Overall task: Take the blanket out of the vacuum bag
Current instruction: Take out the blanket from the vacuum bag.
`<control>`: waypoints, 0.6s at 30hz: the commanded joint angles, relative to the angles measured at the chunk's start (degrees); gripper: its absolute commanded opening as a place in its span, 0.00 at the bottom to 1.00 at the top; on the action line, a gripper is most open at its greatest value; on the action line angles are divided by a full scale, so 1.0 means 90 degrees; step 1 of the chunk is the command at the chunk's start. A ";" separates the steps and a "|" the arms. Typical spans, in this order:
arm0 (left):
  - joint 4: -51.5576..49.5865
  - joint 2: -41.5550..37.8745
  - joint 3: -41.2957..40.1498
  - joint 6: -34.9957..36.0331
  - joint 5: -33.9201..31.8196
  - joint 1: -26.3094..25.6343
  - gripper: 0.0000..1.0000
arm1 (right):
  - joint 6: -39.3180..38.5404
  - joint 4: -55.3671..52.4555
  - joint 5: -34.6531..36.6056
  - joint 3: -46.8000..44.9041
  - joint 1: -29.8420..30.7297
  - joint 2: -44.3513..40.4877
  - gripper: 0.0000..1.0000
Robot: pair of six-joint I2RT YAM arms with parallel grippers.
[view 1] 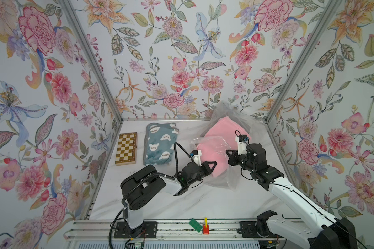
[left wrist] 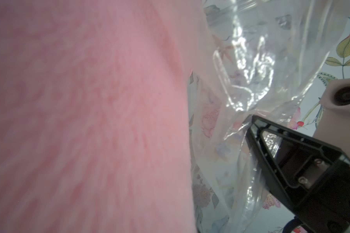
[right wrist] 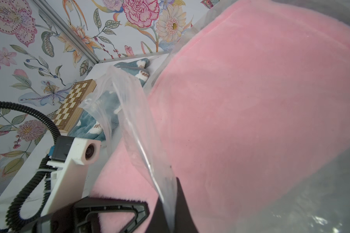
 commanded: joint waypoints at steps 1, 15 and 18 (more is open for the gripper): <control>0.0765 0.0222 -0.0257 -0.0263 0.0087 -0.0103 0.01 | -0.0073 0.0020 0.0048 0.0187 -0.0056 0.0025 0.00; 0.1362 0.1436 0.0819 -0.0139 -0.0077 -0.0039 0.62 | -0.0086 -0.0105 0.0026 0.0118 -0.0095 -0.0237 0.00; 0.1350 0.1653 0.1060 -0.0160 -0.0229 -0.0039 0.62 | -0.0077 -0.0120 0.0009 0.0104 -0.0103 -0.0252 0.00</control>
